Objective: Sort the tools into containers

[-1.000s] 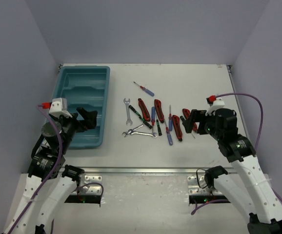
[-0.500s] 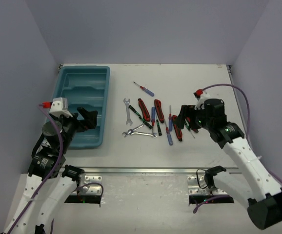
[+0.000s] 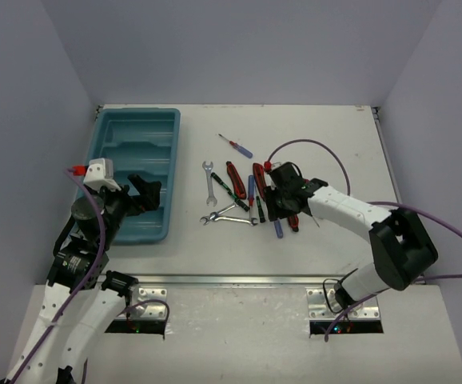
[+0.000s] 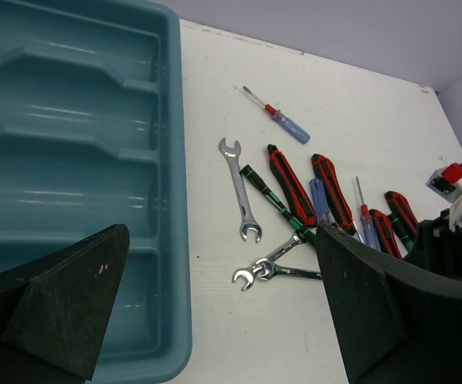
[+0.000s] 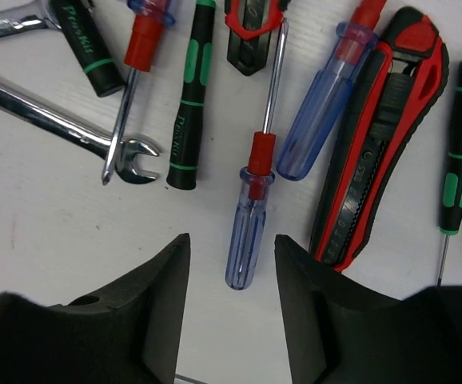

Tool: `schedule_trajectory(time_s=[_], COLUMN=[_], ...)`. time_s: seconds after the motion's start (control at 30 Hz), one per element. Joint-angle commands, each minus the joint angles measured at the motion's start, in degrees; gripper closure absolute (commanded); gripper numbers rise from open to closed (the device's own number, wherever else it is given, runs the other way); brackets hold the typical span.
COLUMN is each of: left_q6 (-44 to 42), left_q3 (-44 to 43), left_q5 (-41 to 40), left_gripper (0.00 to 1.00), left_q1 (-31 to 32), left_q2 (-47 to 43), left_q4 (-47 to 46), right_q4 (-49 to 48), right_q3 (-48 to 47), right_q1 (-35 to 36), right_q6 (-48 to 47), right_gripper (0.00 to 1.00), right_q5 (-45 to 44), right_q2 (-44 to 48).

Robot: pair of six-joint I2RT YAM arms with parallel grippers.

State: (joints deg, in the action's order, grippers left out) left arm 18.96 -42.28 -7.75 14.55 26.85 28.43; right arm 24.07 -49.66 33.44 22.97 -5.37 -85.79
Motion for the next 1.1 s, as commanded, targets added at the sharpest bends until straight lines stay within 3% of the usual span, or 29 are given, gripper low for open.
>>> schedule_trajectory(time_s=[0.0, 0.4, 0.53, 0.8, 0.87, 0.97, 1.0, 1.03, 1.07], left_q6=[0.02, 0.02, -0.06, -0.59, 1.79, 8.05, 11.41, 17.57, 24.06], left_q3=[0.14, 0.18, 0.18, -1.16, -2.56, -0.38, 2.23, 6.67, 8.78], left_q5=[0.94, 1.16, 1.42, 5.38, 9.39, 24.82, 30.67, 38.48, 41.45], left_gripper=[0.00, 0.00, 0.00, 0.00, 0.00, 0.00, 0.00, 0.00, 0.00], left_q1=[-0.44, -0.48, -0.40, -0.40, -0.40, -0.40, -0.38, -0.28, -0.05], left_q2=[0.27, 0.22, 0.22, 2.19, 3.18, 4.14, 4.50, 5.54, 6.51], left_q4=[-2.81, -2.94, -2.85, -3.38, -3.68, -13.26, -19.61, -30.84, -37.02], right_q4=[-4.39, -9.30, -8.10, -1.48, -4.10, -11.10, -14.33, -19.36, -23.19], right_q3=[2.51, 6.68, 7.56, 4.87, 5.59, 8.59, 9.70, 11.23, 11.84], right_q1=[0.70, 0.92, 2.05, 2.92, 2.90, 2.92, 2.86, 2.85, 2.85], right_q6=[1.76, 4.98, 6.20, 4.73, 2.05, -0.79, -0.90, -0.42, 0.54], right_gripper=[0.55, 0.74, 0.92, 1.00, 1.00, 1.00, 1.00, 1.00, 1.00], right_q5=[-3.21, -2.70, -5.95, -7.79, -1.41, 16.11, 18.85, 29.26, 31.88], right_q2=[-2.32, -7.64, -2.96, 11.87, 15.24, 19.24, 20.42, 22.06, 23.41])
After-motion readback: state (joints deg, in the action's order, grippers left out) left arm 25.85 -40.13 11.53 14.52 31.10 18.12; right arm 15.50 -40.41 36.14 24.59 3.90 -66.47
